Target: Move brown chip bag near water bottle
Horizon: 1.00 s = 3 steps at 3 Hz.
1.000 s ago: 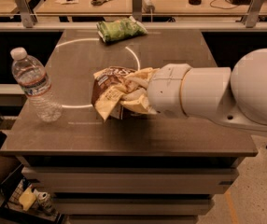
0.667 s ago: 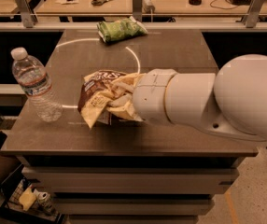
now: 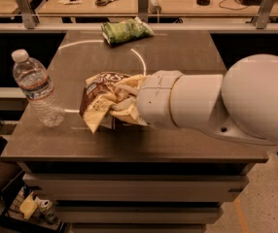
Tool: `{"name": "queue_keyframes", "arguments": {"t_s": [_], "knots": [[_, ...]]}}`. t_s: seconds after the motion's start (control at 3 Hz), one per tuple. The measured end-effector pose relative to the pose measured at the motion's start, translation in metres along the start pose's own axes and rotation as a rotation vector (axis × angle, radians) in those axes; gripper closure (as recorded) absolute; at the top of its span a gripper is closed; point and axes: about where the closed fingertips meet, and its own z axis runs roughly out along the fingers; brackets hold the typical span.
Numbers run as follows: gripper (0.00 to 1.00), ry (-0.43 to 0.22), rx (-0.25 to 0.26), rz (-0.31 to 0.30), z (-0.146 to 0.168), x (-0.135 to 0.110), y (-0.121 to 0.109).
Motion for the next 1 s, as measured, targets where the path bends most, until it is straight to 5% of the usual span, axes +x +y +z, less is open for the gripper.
{"name": "queue_keyframes", "arguments": {"t_s": [0.67,1.0], "knots": [[0.13,0.001,-0.002,-0.012,0.001,-0.0056,0.002],[0.0,0.001,-0.002,-0.018,0.0013,-0.0087,0.003]]}}
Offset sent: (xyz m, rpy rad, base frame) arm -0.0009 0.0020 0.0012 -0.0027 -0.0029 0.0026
